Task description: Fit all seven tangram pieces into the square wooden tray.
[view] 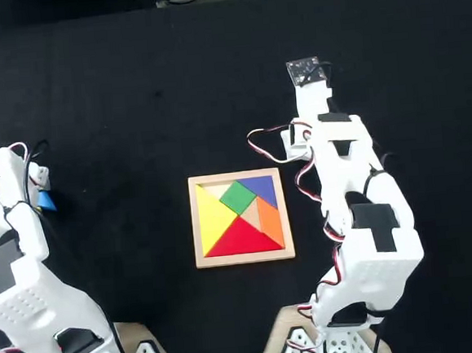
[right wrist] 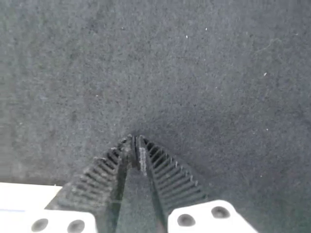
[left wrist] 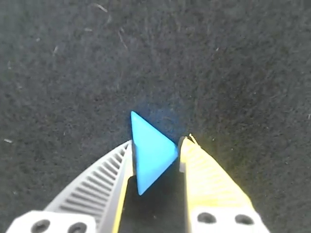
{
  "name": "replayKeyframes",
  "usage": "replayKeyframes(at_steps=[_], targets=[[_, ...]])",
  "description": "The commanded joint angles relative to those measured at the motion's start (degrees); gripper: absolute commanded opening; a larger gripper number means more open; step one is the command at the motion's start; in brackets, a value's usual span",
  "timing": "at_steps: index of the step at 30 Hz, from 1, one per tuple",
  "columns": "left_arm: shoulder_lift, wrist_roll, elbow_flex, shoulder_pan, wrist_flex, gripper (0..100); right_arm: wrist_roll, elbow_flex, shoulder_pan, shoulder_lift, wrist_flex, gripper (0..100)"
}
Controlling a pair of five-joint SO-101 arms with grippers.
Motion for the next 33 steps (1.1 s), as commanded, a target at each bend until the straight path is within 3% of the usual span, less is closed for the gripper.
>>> replayKeyframes(at_steps=[1, 10, 22, 27, 33], targets=[[0.35, -0.26, -1.36, 0.31, -0.70, 6, 0.53, -3.03, -0.79, -0.31, -0.26, 1.1], [-0.18, -2.55, -1.27, 0.66, -0.09, 6, 0.53, -3.03, -0.79, -0.31, -0.26, 1.1], [-8.26, -16.00, -13.93, 4.70, 15.56, 3, 0.53, -3.03, -0.79, -0.31, -0.26, 1.1], [-15.21, -29.10, -15.60, 11.21, 20.40, 3, 0.53, -3.03, -0.18, -0.66, -0.26, 1.1], [-21.89, -50.81, -15.08, 25.27, 25.76, 3, -1.49, -3.56, 3.34, -0.84, -0.44, 1.1]])
